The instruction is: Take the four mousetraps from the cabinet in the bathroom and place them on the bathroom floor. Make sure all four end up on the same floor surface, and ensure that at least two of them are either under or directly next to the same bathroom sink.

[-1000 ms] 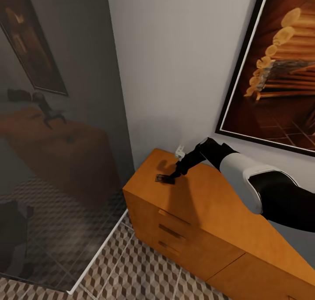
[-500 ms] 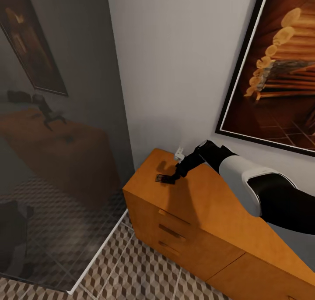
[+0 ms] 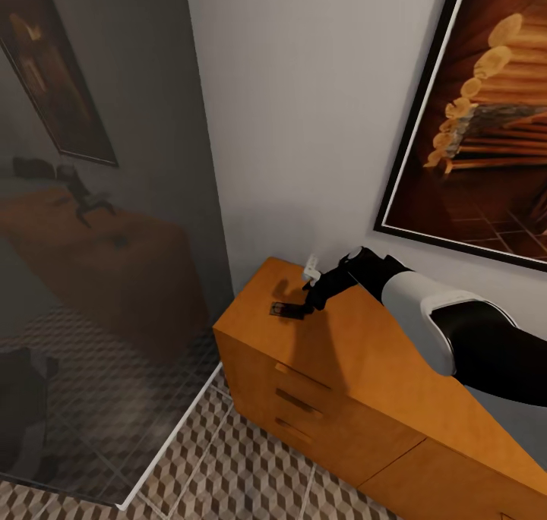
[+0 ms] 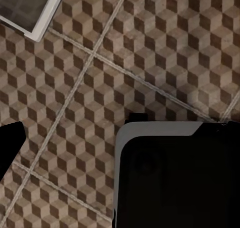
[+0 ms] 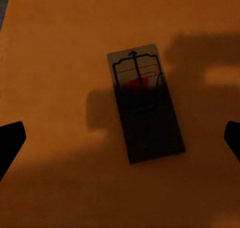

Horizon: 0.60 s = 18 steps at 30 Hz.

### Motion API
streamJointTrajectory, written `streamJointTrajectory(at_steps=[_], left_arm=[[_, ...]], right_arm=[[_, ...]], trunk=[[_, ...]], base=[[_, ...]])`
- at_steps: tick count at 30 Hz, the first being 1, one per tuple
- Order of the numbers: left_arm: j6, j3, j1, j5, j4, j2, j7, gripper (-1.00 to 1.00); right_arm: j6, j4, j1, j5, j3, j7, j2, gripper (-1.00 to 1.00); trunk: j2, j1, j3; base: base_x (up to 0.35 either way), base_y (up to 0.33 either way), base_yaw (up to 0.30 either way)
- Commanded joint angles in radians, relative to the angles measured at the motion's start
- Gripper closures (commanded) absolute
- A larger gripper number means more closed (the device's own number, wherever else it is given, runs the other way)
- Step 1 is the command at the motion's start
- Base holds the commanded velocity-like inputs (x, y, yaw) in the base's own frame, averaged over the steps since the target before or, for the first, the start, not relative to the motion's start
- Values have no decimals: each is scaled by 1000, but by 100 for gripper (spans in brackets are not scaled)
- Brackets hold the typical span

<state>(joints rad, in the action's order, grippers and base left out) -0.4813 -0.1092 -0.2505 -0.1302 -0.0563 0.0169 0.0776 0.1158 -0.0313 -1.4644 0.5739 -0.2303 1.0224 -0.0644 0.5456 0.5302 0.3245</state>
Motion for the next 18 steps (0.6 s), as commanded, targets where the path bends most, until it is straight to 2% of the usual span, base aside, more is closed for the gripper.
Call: streamJointTrajectory(at_steps=[1,13,18], left_arm=[[-7,-9,-2,-9,-4,0,1,-100],[-7,-9,-2,-9,-4,0,1,-100],[-7,-9,-2,-9,-4,0,1,-100]], right_arm=[[5,1,-1,-9,-7,4,0,-100],[-8,12,-1,-11,-7,10,-3,-100],[-8,13,-1,-11,-7,9,-3,-100]], trunk=[[1,0,1],[1,0,1],[1,0,1]], base=[[0,0,0],[4,0,0],[112,-33,0]])
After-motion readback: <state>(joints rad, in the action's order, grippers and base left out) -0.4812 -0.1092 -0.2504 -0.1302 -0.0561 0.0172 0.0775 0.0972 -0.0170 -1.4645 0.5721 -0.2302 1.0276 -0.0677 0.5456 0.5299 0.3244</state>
